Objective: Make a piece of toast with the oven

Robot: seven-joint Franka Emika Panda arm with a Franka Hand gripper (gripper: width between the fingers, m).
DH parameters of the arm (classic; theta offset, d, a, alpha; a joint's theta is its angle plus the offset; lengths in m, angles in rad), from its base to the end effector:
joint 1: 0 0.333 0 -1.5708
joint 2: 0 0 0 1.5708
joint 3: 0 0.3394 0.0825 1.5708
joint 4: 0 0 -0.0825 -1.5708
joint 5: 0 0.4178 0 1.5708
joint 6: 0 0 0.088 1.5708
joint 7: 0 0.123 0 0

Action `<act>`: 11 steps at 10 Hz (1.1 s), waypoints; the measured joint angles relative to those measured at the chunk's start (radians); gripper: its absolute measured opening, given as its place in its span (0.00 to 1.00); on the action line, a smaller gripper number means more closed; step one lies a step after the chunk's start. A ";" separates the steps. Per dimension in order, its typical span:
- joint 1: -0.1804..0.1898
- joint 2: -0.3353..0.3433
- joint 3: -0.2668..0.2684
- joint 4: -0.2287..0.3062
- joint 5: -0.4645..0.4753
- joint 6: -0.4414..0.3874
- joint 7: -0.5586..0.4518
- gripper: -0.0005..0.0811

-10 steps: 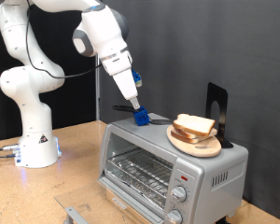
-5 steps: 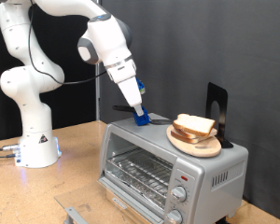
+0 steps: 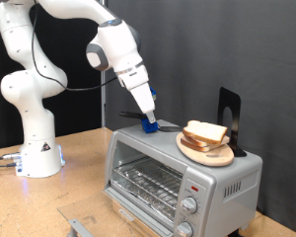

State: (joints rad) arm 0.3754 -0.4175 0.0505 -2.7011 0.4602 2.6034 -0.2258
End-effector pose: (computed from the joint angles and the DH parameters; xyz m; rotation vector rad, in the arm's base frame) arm 0.3935 0.1714 0.3757 -2.7783 -0.4077 -0.4090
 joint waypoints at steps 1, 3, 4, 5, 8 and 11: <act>0.000 0.000 0.003 -0.006 0.000 0.008 0.005 0.99; -0.002 0.000 0.003 -0.013 0.000 0.018 0.023 0.99; -0.006 0.000 0.003 -0.015 0.000 0.020 0.029 0.99; -0.011 0.001 0.003 -0.017 0.000 0.022 0.032 0.99; -0.021 0.006 -0.002 -0.020 0.002 0.024 0.029 0.99; -0.010 0.018 -0.027 -0.017 0.056 0.024 -0.039 0.99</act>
State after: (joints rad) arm 0.3652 -0.4000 0.0238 -2.7180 0.5163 2.6279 -0.2650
